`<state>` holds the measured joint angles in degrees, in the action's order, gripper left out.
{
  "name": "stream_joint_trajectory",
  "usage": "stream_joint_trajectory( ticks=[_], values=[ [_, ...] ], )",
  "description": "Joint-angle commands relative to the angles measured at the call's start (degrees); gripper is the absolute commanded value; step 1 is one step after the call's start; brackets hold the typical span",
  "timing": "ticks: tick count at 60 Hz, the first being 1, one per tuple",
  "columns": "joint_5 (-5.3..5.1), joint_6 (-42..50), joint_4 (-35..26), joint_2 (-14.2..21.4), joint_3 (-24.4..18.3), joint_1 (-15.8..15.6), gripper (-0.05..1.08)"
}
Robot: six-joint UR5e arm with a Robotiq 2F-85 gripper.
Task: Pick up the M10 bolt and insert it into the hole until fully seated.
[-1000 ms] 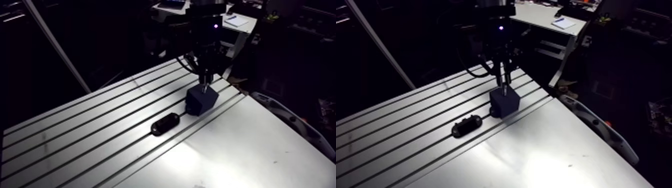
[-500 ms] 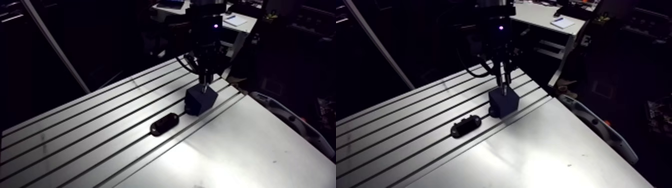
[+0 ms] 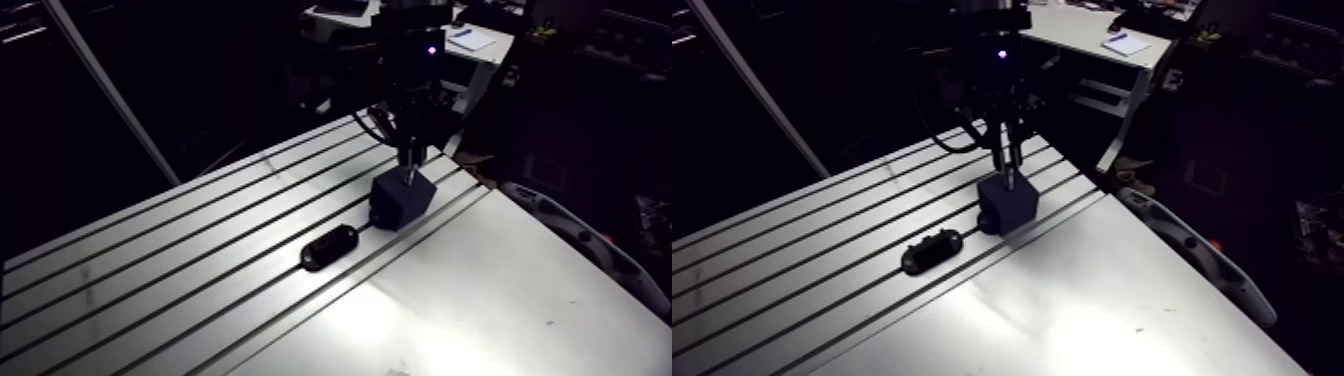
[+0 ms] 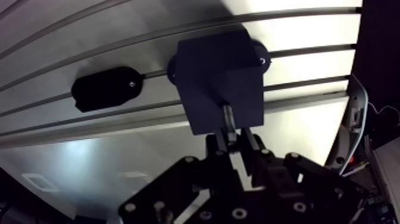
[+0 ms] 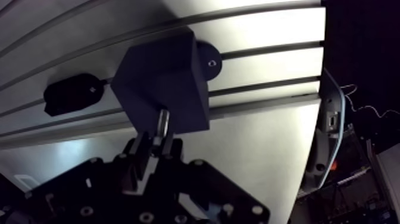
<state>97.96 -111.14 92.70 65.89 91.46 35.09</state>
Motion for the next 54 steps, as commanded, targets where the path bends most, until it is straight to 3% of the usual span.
stream_joint_trajectory(
  ticks=[1,54],
  values=[
    [0.0,0.0,0.0,0.0,-0.1,0.0,1.08],
    [-0.18,0.0,0.0,-0.2,-0.2,-0.3,1.08]
  ],
)
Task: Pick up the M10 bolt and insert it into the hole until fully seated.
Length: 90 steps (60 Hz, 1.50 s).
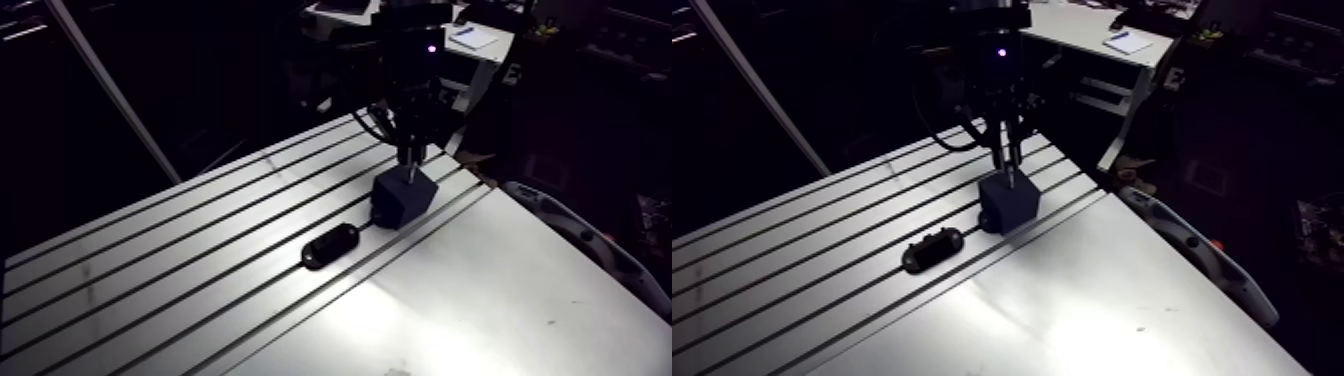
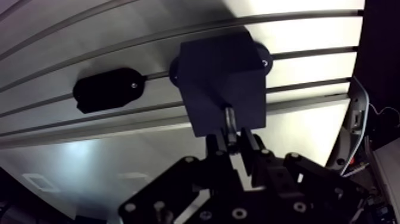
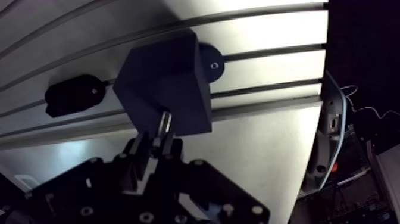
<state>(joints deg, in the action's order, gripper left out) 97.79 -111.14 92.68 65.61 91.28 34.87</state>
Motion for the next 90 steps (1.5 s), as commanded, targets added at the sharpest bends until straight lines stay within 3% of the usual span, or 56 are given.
stream_joint_trajectory(
  ticks=[1,90],
  values=[
    [-0.01,0.0,0.0,0.1,0.0,-0.1,1.08],
    [0.08,0.0,-1.2,0.3,-0.5,-0.2,1.08]
  ],
)
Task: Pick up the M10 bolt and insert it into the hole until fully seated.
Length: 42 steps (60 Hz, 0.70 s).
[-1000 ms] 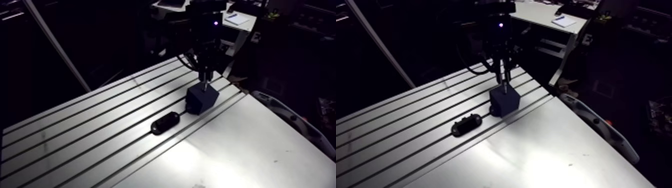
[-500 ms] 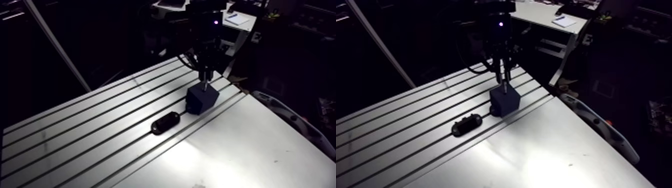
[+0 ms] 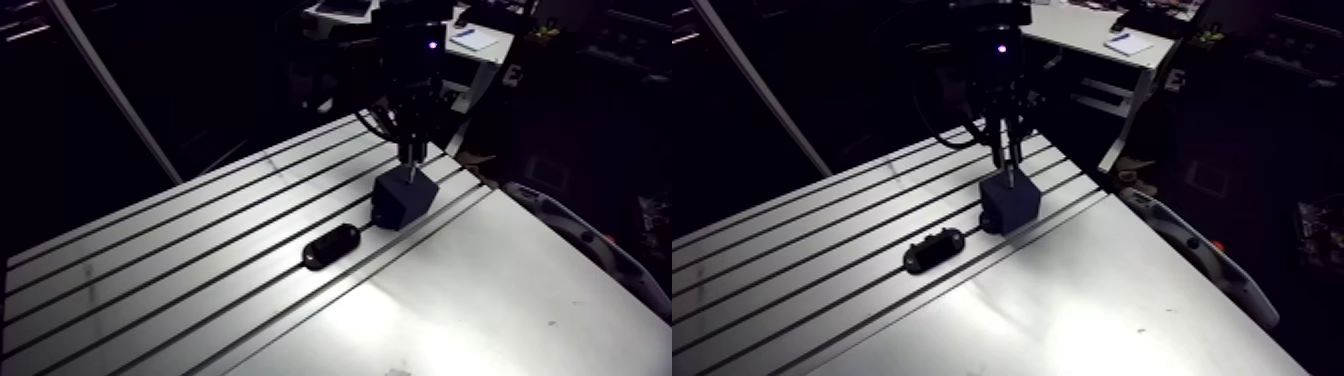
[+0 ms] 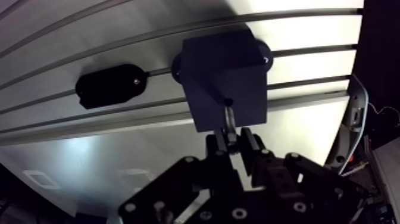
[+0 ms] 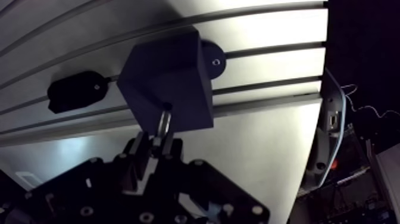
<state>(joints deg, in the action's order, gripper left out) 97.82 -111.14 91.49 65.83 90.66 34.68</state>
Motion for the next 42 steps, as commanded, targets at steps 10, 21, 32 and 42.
stream_joint_trajectory(
  ticks=[10,21,32,42],
  values=[
    [0.13,0.0,0.0,0.0,0.2,0.0,1.08],
    [0.13,0.0,0.0,-0.1,0.3,0.0,1.08],
    [0.13,0.0,0.0,-0.1,0.3,0.0,1.08],
    [0.13,0.0,0.0,-0.1,0.2,0.0,1.08]
  ],
)
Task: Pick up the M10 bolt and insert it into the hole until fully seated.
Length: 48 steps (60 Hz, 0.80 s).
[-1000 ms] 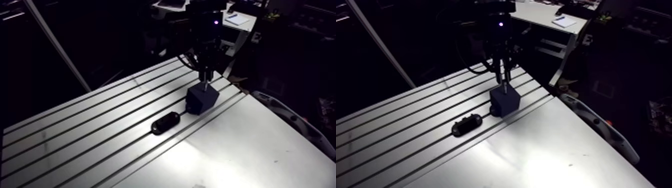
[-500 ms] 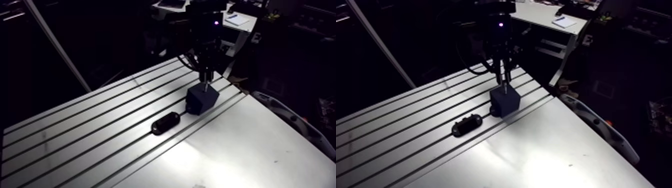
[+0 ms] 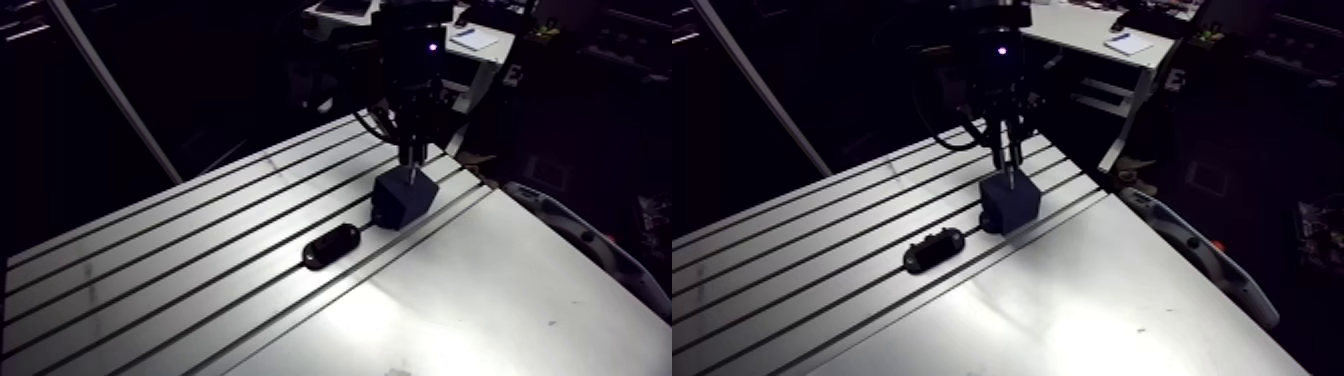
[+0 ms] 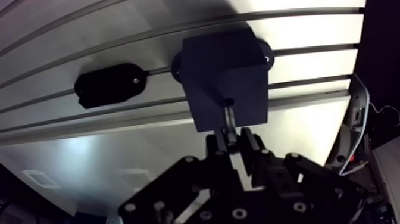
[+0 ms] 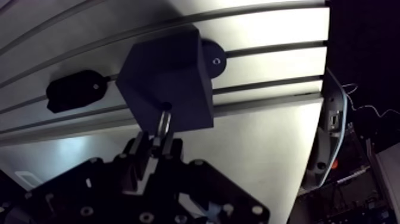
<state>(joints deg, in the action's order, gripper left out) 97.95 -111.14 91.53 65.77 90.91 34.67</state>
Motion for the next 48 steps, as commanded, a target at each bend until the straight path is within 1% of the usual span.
stream_joint_trajectory(
  ticks=[1,48],
  values=[
    [0.0,0.0,0.0,-0.1,-0.1,0.0,1.08],
    [0.0,0.0,0.3,-0.2,-0.2,0.0,1.08]
  ],
)
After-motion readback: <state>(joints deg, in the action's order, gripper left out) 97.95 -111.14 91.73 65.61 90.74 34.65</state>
